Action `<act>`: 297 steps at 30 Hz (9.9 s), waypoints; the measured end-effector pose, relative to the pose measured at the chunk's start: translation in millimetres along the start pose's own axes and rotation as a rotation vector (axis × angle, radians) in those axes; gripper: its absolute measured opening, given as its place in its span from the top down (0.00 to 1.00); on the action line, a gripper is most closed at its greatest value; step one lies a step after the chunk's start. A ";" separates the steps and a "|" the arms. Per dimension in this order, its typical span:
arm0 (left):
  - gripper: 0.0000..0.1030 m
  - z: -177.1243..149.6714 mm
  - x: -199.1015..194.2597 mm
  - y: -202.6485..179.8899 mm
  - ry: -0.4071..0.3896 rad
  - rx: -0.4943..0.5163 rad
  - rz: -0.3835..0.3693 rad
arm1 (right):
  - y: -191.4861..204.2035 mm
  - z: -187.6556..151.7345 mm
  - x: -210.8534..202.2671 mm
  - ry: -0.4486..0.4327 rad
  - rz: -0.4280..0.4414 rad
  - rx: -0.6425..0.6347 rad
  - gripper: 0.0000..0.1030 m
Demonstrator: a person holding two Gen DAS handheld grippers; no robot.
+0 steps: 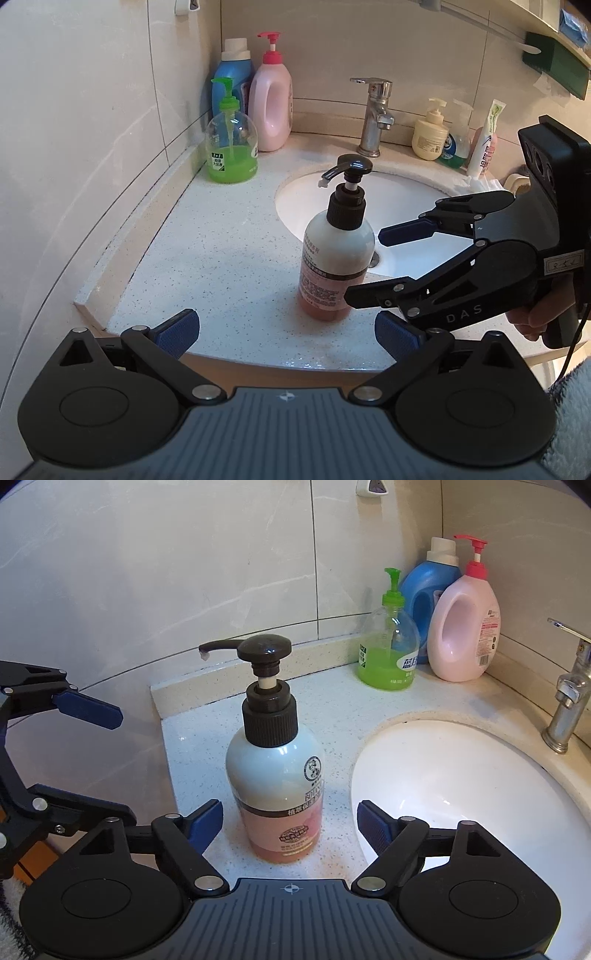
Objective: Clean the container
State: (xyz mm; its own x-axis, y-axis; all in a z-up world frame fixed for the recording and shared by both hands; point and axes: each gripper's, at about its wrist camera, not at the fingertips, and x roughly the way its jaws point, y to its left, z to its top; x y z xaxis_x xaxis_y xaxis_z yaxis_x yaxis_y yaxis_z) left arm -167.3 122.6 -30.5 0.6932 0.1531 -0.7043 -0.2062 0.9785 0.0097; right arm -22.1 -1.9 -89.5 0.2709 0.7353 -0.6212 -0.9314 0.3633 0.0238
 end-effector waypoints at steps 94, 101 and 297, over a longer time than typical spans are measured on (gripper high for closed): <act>0.09 44.9 47.6 -61.0 -0.064 -0.006 0.097 | -157.7 -29.4 -110.3 -0.075 -0.166 0.489 0.79; 0.14 34.8 65.7 -55.1 -0.052 0.023 0.062 | -131.9 -6.5 -86.9 -0.064 0.021 0.464 0.79; 0.60 -4.0 40.5 -21.8 0.045 -0.031 0.076 | -94.7 29.6 70.4 0.168 0.604 0.765 0.80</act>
State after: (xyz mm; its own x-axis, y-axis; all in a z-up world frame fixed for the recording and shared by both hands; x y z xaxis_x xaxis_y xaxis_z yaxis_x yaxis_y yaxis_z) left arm -137.5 106.9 -62.1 0.6427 0.2200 -0.7339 -0.2789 0.9594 0.0433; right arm 92.4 32.4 -112.4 -0.2914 0.8495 -0.4398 -0.4776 0.2692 0.8363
